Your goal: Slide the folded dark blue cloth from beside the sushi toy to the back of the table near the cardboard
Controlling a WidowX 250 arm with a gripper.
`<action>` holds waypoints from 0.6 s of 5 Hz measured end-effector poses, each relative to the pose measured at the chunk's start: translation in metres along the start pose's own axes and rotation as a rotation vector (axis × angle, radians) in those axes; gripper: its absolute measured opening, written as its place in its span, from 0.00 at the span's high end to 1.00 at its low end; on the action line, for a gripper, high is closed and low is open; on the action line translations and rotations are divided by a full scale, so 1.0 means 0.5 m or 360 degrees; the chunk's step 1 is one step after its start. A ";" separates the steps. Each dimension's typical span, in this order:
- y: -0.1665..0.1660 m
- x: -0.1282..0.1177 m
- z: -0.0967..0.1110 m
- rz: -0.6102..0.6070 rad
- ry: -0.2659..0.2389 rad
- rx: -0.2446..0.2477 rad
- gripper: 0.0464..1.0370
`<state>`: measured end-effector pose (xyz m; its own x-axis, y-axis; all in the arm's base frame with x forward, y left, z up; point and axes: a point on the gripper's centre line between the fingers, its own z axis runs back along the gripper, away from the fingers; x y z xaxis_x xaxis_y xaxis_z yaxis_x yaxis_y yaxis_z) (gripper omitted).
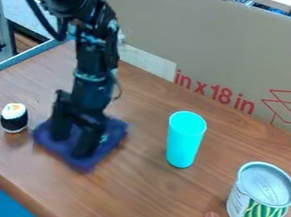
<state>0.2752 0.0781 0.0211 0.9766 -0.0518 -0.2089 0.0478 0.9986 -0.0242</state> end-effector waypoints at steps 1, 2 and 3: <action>0.012 0.088 0.027 -0.0035 -0.0168 -0.0023 0.04; 0.033 0.172 0.049 -0.0055 -0.0274 -0.0022 0.04; 0.045 0.223 0.059 -0.0052 -0.0290 -0.0038 0.04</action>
<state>0.3912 0.0953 0.0262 0.9965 -0.0786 -0.0273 0.0771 0.9957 -0.0515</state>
